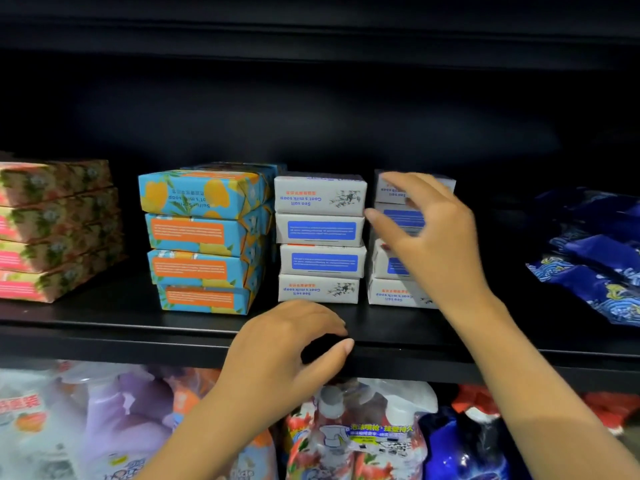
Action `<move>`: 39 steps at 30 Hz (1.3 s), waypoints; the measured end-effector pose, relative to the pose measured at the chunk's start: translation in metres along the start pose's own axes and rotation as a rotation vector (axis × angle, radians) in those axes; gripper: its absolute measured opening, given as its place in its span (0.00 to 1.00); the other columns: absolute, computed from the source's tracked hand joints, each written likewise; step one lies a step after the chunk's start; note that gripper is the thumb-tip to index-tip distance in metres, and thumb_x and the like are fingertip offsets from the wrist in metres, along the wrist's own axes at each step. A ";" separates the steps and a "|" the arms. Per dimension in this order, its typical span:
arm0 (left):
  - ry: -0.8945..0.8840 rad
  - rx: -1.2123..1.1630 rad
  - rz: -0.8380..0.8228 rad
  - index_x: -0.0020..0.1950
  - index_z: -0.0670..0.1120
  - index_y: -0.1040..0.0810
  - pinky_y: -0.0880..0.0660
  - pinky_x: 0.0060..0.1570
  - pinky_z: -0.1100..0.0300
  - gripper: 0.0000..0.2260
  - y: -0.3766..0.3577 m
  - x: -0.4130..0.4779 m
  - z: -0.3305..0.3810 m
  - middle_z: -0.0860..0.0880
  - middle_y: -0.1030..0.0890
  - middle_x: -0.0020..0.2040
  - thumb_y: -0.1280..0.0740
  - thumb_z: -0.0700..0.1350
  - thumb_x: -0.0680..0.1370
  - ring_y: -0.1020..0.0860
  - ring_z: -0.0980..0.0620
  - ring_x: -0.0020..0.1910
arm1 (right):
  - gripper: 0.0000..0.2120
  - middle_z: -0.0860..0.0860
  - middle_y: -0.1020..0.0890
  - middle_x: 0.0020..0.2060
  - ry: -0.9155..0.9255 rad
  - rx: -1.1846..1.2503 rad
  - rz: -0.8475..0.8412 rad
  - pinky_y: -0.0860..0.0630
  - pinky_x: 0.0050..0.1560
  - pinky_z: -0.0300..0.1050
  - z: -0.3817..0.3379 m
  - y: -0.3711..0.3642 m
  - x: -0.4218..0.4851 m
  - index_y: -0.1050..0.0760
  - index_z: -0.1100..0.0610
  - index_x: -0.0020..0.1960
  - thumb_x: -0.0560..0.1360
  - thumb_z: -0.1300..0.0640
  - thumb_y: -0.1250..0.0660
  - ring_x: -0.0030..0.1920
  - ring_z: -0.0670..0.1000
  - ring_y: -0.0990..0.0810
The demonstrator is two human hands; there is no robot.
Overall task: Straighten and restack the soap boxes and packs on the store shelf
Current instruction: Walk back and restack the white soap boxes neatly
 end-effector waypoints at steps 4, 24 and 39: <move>0.029 0.046 -0.008 0.43 0.54 0.17 0.22 0.40 0.59 0.14 -0.003 0.007 0.005 0.61 0.18 0.43 0.39 0.58 0.74 0.21 0.61 0.45 | 0.20 0.44 0.23 0.51 -0.057 -0.093 -0.144 0.33 0.56 0.29 0.037 0.036 -0.021 0.23 0.55 0.58 0.69 0.46 0.30 0.54 0.44 0.25; 0.453 -0.945 -0.063 0.42 0.56 0.15 0.23 0.34 0.64 0.14 0.003 0.045 0.034 0.47 0.15 0.40 0.29 0.64 0.66 0.17 0.53 0.37 | 0.11 0.58 0.22 0.51 0.553 -0.169 0.202 0.28 0.59 0.46 0.029 0.049 -0.067 0.26 0.64 0.53 0.72 0.65 0.30 0.55 0.56 0.25; 0.104 -0.797 0.190 0.55 0.52 0.23 0.25 0.50 0.68 0.19 -0.005 0.042 0.039 0.57 0.18 0.53 0.25 0.40 0.67 0.21 0.59 0.55 | 0.25 0.41 0.20 0.52 -0.046 0.431 -0.147 0.27 0.51 0.30 0.015 0.063 -0.048 0.27 0.49 0.58 0.63 0.59 0.25 0.56 0.40 0.22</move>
Point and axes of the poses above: each hand's wrist, its own x-axis towards the middle knuckle, its own y-axis out of the back of the hand, z = x × y, the point moved 1 cm from there along x, towards the middle knuckle
